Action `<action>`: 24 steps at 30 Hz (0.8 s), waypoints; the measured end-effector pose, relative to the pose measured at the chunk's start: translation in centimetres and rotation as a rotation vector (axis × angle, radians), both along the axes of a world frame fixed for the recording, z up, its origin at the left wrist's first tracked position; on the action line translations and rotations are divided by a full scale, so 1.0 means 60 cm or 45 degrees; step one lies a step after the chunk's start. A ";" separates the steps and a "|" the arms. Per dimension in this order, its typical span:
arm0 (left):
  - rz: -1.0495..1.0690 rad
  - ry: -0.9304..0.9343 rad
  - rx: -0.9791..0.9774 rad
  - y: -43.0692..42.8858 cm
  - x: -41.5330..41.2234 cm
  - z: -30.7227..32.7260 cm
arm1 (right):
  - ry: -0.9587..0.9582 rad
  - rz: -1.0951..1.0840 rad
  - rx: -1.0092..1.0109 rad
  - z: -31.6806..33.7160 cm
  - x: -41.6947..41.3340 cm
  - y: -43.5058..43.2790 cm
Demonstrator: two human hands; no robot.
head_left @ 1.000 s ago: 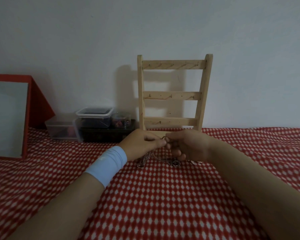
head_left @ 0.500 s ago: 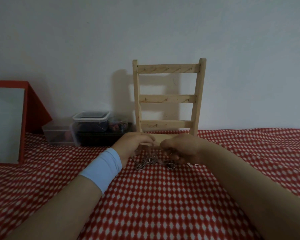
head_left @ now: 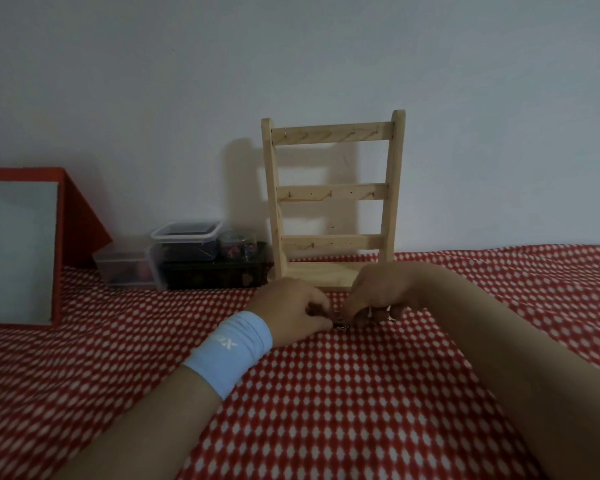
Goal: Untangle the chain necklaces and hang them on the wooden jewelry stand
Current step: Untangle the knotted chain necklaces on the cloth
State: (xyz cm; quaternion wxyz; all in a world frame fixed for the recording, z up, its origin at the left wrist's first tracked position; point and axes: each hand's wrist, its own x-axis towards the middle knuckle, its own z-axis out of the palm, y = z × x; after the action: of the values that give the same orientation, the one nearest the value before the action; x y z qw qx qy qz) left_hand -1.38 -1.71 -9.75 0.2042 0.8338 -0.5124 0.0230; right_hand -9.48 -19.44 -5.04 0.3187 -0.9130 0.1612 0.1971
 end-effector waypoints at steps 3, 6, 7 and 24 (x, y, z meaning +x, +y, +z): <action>-0.023 -0.087 -0.093 -0.003 -0.006 -0.004 | -0.018 0.002 -0.112 0.001 0.000 -0.003; -0.022 -0.031 -0.075 -0.005 -0.012 -0.009 | -0.052 0.011 -0.237 -0.001 -0.001 -0.007; -0.033 -0.033 -0.047 -0.006 -0.013 -0.009 | -0.057 0.018 -0.271 -0.002 -0.001 -0.008; -0.068 -0.016 0.128 0.003 -0.016 -0.008 | -0.457 0.482 -0.298 -0.036 0.008 -0.017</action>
State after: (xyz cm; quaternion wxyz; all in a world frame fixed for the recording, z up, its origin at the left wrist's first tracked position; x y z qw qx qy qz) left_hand -2.33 -1.53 -10.25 0.1595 0.8288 -0.5363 -0.0029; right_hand -9.00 -20.47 -7.17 0.1923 -0.9777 -0.0494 0.0685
